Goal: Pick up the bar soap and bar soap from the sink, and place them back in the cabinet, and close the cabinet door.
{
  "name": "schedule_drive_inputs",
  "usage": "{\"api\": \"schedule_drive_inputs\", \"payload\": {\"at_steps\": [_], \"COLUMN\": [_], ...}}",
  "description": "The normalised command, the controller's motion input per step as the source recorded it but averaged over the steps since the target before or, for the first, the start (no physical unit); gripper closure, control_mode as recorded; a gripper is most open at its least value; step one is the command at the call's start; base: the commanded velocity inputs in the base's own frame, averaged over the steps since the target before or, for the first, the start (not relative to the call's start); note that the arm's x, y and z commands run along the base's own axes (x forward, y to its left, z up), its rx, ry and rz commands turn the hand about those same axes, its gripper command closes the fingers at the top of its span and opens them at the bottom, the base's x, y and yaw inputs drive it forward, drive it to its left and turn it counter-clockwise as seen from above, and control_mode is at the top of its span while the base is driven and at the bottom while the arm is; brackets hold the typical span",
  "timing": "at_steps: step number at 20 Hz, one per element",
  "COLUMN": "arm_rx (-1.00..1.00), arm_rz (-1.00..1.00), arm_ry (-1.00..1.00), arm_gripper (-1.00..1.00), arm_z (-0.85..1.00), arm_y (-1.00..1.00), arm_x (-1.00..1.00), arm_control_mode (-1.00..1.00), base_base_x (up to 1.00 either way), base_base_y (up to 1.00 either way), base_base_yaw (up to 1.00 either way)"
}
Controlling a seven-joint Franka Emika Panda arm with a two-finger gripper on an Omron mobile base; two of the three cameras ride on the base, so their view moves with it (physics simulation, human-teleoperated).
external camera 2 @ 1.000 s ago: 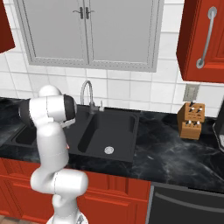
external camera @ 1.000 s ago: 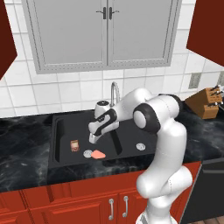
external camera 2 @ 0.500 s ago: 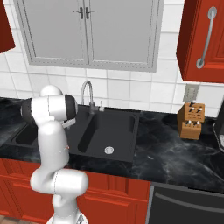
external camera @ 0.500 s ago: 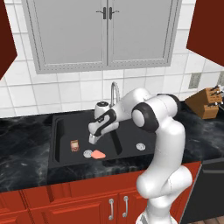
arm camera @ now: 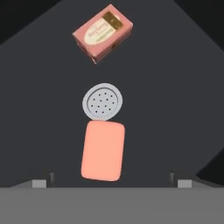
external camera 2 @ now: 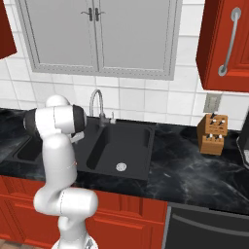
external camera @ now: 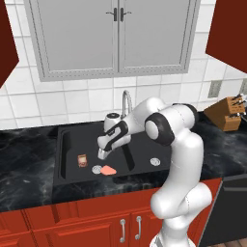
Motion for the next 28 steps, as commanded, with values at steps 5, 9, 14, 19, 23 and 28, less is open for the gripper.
{"api": "schedule_drive_inputs", "payload": {"at_steps": [5, 9, 14, 19, 23, 28], "arm_rx": [0.0, 0.0, 0.0, 0.0, 0.0, 0.0], "arm_rz": [0.0, 0.0, 0.0, 0.0, 0.01, 0.0], "arm_ry": [0.0, 0.0, 0.0, 0.0, 0.0, 0.0], "arm_gripper": [-1.0, -1.0, -1.0, -1.0, -1.0, -1.0], "arm_z": [-0.08, -0.06, -0.1, -0.07, -0.08, -0.09], "arm_y": [0.01, 0.0, 0.02, 0.01, 0.0, 0.01], "arm_x": [0.0, 0.0, 0.0, 0.0, -0.02, -0.01], "arm_control_mode": [-1.0, -1.0, -1.0, -1.0, -1.0, -1.0], "base_base_x": [0.0, 0.0, 0.0, 0.0, 0.0, 0.0], "base_base_y": [0.0, 0.0, 0.0, 0.0, 0.0, 0.0], "base_base_yaw": [0.0, 0.0, 0.0, 0.0, 0.0, 0.0]}}
